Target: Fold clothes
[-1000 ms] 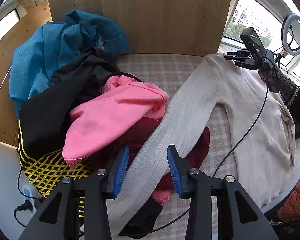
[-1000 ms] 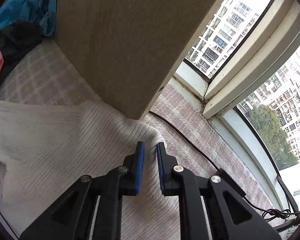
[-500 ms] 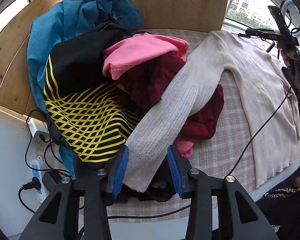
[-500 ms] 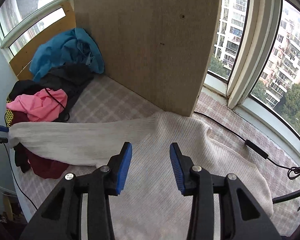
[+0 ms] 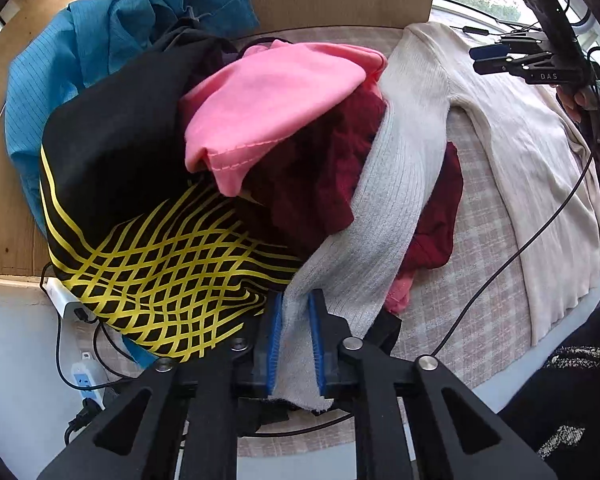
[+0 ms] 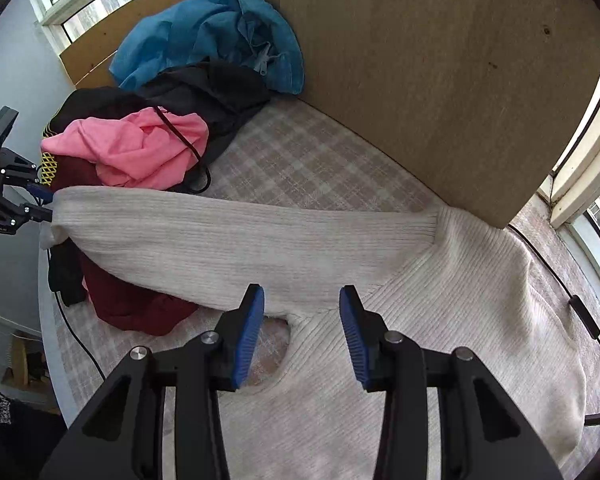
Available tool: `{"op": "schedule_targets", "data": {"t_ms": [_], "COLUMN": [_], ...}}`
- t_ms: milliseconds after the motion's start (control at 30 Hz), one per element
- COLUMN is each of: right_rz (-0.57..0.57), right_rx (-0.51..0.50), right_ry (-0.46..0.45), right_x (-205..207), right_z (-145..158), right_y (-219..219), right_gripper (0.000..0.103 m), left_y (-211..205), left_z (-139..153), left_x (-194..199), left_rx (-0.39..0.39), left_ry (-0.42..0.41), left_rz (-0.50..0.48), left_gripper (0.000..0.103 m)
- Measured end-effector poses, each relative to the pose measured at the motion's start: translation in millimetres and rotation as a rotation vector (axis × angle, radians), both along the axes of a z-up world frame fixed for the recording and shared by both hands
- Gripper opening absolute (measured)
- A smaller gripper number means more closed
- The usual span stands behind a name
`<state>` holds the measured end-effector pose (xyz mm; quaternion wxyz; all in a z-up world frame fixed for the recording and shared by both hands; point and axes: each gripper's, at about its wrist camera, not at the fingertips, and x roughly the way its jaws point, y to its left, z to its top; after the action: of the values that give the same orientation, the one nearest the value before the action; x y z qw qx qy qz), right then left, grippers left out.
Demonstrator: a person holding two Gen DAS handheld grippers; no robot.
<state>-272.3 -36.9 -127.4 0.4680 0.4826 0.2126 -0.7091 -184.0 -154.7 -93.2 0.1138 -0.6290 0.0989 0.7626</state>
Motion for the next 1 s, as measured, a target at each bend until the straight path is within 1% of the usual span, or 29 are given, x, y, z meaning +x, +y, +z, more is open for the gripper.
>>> {"op": "schedule_targets", "data": {"t_ms": [67, 133, 167, 200, 233, 333, 467, 533, 600, 700, 733, 833, 900, 967, 1000], "right_rz": [0.009, 0.007, 0.002, 0.000, 0.001, 0.021, 0.038, 0.039, 0.039, 0.021, 0.013, -0.018, -0.037, -0.060, -0.074], "right_rx": [0.041, 0.091, 0.101, 0.108, 0.111, 0.120, 0.159, 0.156, 0.137, 0.173, 0.170, 0.145, 0.134, 0.107, 0.075], "right_ry": [0.007, 0.017, 0.003, -0.012, -0.029, -0.059, -0.074, -0.096, -0.136, -0.156, -0.159, -0.169, -0.176, -0.197, -0.221], "right_x": [-3.7, -9.4, -13.1, -16.1, -18.3, -19.3, -19.3, -18.9, -18.0, -18.9, -20.3, -26.2, -25.8, -24.8, -24.2], "right_z": [-11.3, -23.5, -28.9, -33.4, -36.9, -44.6, -56.5, -55.6, -52.4, -64.6, -68.1, -67.8, -64.8, -58.9, -53.5], "right_y": [-2.9, -5.6, -6.2, -7.0, -8.1, -13.3, -16.4, -11.6, -4.8, -6.6, -8.8, -13.1, -9.1, -0.6, 7.9], "right_gripper": [0.039, 0.038, 0.036, 0.033, 0.032, 0.032, 0.031, 0.020, 0.019, 0.012, 0.010, 0.010, 0.010, 0.010, 0.010], "left_y": [-0.6, 4.1, 7.0, 7.0, 7.0, 4.9, 6.6, 12.1, 17.6, 27.8, 32.6, 50.9, 70.1, 95.4, 108.1], "left_z": [9.2, 20.2, 25.5, 30.3, 35.2, 51.0, 69.3, 76.3, 83.5, 94.9, 99.6, 115.5, 126.3, 135.1, 139.4], "left_x": [1.2, 4.4, 6.5, 6.9, 7.3, 9.0, 8.3, 8.2, 9.3, 11.9, 13.9, 21.5, 27.6, 36.0, 40.2], "left_rx": [0.004, 0.006, 0.004, -0.003, -0.011, -0.023, 0.001, -0.001, 0.006, 0.028, 0.035, 0.062, 0.063, 0.098, 0.116], "left_ry": [0.023, 0.049, 0.063, 0.070, 0.078, 0.109, 0.142, 0.159, 0.172, 0.190, 0.196, 0.214, 0.233, 0.246, 0.252], "left_rz": [0.003, -0.024, -0.037, -0.036, -0.035, -0.019, 0.004, 0.001, -0.002, -0.004, -0.008, -0.032, -0.063, -0.115, -0.141], "left_gripper": [0.004, 0.004, 0.004, 0.004, 0.004, 0.004, 0.004, 0.004, 0.003, 0.003, 0.003, 0.003, 0.003, 0.003, 0.003]}}
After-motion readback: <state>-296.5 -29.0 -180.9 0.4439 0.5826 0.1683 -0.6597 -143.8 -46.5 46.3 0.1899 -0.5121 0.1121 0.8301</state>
